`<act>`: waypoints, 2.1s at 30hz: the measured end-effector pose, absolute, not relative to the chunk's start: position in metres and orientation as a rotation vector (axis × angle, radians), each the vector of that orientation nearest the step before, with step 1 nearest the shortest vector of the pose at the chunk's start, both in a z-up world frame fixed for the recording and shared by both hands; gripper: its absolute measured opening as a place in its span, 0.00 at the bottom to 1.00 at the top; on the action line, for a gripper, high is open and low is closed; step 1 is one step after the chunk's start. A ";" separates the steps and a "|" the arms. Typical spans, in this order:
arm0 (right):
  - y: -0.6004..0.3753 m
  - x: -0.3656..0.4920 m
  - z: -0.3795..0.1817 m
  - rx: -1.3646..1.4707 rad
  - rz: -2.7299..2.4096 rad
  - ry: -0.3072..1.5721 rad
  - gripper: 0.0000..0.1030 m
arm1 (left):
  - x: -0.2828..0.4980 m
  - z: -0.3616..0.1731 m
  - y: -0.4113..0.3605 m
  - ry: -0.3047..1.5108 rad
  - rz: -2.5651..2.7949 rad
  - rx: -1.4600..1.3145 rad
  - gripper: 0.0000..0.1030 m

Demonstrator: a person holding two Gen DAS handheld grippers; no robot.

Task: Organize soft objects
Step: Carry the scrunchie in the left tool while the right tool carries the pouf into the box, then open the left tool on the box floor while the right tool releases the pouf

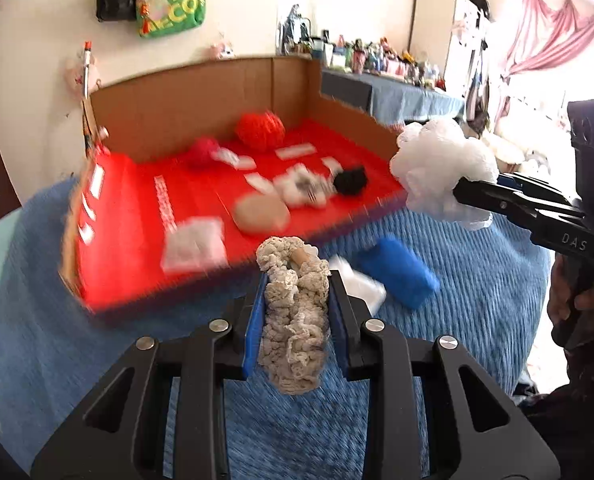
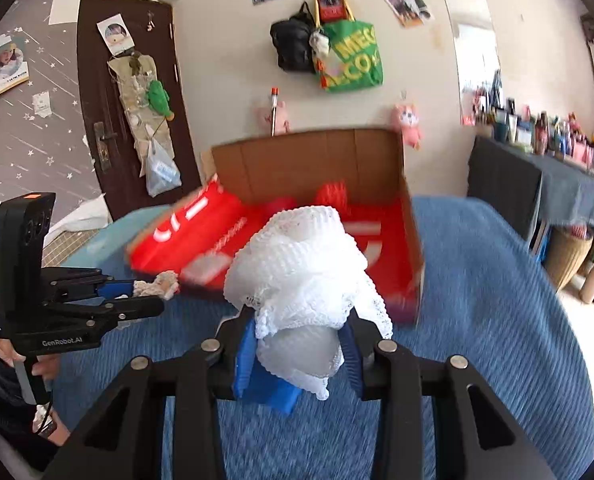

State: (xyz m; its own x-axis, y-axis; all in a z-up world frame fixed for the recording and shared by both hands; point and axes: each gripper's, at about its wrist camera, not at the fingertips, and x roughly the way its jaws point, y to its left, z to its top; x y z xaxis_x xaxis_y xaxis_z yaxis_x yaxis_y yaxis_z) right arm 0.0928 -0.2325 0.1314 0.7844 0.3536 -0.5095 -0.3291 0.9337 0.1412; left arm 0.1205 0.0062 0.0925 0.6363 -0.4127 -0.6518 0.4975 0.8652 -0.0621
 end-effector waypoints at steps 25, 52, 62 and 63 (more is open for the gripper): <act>-0.189 0.304 0.098 -0.225 0.220 0.906 0.40 | 0.326 0.077 -0.011 0.980 -0.409 0.206 0.27; -0.186 0.308 0.094 -0.251 0.233 0.925 0.52 | 0.335 0.064 -0.010 1.024 -0.379 0.216 0.29; -0.185 0.305 0.098 -0.259 0.229 0.911 0.64 | 0.334 0.071 -0.008 0.992 -0.394 0.209 0.53; -0.185 0.305 0.098 -0.257 0.228 0.910 0.64 | 0.334 0.072 -0.007 0.990 -0.390 0.211 0.53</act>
State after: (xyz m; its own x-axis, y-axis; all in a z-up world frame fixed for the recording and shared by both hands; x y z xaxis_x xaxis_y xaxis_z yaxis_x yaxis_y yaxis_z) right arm 0.3051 -0.1849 0.0983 0.5932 0.0856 -0.8005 -0.3020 0.9454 -0.1227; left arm 0.3338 -0.0075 0.0718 0.4876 -0.2232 -0.8441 0.4120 0.9112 -0.0029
